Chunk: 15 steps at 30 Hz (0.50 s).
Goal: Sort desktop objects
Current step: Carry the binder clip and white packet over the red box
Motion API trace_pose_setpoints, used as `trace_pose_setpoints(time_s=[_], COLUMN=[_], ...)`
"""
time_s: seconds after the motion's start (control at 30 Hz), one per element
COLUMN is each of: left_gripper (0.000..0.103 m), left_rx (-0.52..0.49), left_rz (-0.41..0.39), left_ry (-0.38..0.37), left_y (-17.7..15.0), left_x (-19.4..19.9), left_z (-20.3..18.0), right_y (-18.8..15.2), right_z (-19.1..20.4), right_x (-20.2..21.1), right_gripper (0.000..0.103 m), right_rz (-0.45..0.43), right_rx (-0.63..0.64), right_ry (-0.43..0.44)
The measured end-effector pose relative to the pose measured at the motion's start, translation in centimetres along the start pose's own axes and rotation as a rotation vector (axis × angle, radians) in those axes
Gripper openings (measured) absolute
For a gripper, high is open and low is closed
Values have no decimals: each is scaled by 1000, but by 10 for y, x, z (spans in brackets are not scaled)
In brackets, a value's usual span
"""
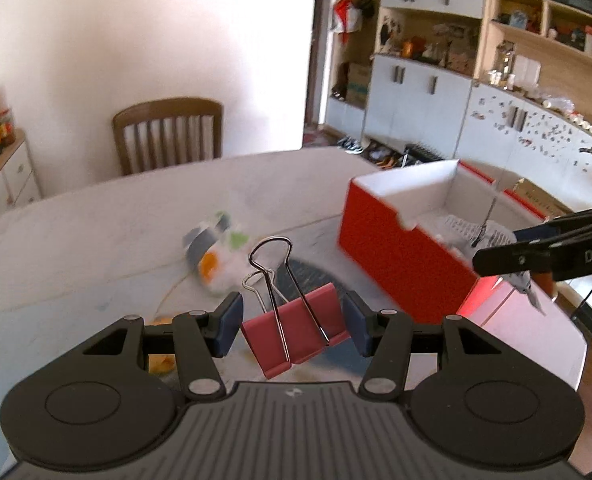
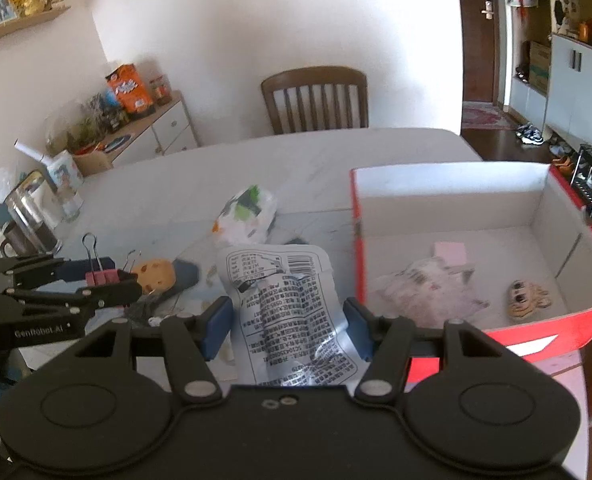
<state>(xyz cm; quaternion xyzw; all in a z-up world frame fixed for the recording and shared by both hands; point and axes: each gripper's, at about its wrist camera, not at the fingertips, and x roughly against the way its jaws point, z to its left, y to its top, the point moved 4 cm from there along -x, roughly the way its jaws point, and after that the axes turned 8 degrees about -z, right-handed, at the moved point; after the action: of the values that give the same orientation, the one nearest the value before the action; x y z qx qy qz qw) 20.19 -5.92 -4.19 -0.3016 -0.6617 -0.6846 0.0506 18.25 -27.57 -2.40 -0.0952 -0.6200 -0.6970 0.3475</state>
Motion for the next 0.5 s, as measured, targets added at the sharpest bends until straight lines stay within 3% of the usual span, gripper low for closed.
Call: trace_pose_setpoints(time_s=[0.5], left_gripper=[54], left_rx=[-104], left_rz=[-39], left_ry=[-114], left_y=[47], left_x=[-56], left_z=[-87], right_y=[20], right_z=[-68], right_x=[17], right_gripper=[60], right_rz=[-42], right_rx=[2], right_ry=[-93])
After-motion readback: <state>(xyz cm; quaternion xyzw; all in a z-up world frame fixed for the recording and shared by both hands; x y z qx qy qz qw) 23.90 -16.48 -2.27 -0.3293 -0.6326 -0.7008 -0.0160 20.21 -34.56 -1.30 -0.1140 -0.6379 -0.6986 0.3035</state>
